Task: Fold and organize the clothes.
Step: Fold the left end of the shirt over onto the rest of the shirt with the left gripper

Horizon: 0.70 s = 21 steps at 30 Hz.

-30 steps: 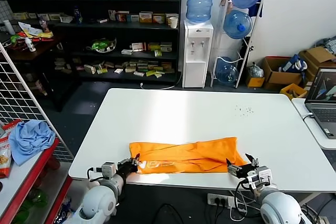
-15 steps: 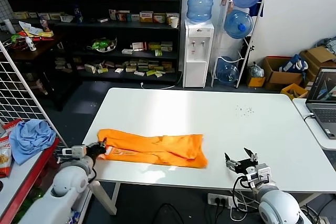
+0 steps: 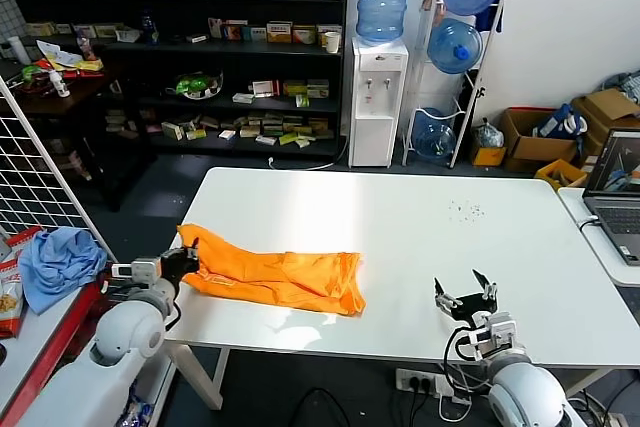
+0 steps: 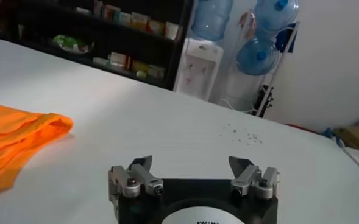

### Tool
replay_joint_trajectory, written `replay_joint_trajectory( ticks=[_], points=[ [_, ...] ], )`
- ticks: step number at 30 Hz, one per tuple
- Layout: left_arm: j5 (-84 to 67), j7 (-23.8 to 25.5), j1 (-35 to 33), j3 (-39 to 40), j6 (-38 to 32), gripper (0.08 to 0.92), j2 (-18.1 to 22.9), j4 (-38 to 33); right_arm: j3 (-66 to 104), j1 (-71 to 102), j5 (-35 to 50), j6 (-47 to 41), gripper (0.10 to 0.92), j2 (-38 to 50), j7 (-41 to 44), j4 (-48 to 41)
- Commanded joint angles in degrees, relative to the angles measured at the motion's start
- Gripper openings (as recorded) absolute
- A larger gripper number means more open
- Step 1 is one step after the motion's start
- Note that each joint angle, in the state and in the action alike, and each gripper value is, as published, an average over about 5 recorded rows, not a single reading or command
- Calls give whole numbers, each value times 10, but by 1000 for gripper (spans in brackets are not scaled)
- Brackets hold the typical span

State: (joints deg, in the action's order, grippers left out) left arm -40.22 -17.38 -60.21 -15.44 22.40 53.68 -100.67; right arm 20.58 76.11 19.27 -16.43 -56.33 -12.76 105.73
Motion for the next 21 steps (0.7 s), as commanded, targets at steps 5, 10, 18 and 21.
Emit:
replay_joint_trajectory(
  ticks=[5,10,18,21],
  points=[
    [-17,-44,31,171,18,130,110,-64,-2,-9,-39,28,823,-24,-6,-19],
    [-19,-55,61,222,19,130,168,-27,-1,-11,-40,29,823,-26,-4,-32],
    [-14,-66,87,264,17,130,245,33,-1,-13,-39,27,823,-27,-2,-40],
    [-9,-68,90,270,16,130,263,40,-2,-18,-38,26,823,-29,-2,-43]
  ],
)
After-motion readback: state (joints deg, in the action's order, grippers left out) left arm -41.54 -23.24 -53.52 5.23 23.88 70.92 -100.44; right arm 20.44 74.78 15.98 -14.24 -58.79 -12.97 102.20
